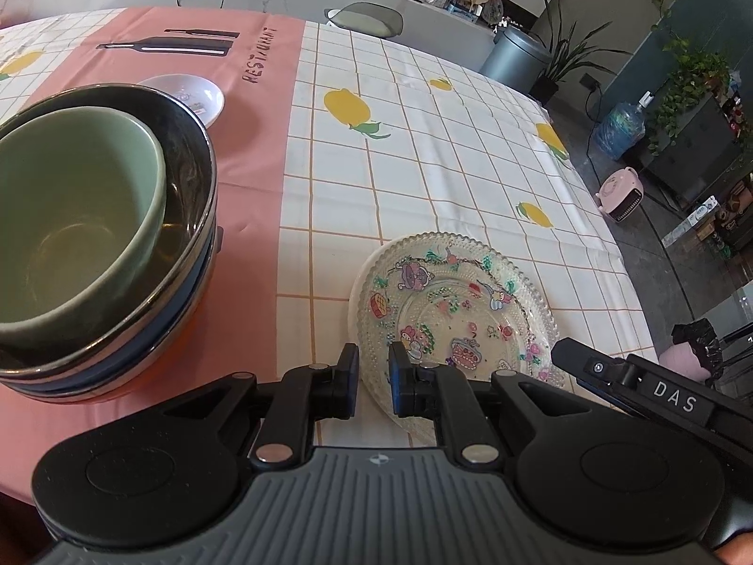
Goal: Organize plates and bowls
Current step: 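Open both tools to release the glass plate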
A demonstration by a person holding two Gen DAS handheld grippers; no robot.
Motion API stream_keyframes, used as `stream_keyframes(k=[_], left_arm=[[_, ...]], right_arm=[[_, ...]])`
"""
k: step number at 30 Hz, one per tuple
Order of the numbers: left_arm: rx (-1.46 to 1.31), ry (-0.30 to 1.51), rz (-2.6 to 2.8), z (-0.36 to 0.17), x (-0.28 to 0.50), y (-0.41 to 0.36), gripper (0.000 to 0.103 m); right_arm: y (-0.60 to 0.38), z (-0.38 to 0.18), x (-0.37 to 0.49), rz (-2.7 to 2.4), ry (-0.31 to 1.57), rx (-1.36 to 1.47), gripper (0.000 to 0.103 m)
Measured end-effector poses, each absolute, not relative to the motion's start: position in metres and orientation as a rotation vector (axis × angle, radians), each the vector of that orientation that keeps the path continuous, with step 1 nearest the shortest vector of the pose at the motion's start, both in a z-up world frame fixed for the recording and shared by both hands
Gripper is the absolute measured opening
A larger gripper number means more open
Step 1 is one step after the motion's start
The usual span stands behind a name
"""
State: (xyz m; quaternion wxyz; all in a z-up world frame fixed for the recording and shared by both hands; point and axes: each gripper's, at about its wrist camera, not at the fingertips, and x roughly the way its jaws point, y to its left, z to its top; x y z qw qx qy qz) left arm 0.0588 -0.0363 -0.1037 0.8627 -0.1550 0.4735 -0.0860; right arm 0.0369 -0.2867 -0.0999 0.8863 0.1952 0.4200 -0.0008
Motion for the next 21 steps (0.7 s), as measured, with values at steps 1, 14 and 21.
stream_keyframes(k=[1,14,21], left_arm=[[-0.328,0.987,-0.187,-0.104,0.058,-0.036,0.014],[-0.326,0.98,-0.176,-0.108,0.06,-0.034,0.007],[-0.279,0.975,-0.172,-0.105,0.058,-0.039,0.007]], right_arm=[[-0.287,-0.099,0.035,0.0,0.876,0.404,0.037],[-0.287,-0.109,0.029,0.015,0.901,0.41,0.005],[-0.286,-0.113,0.035,0.021,0.916,0.403,0.005]])
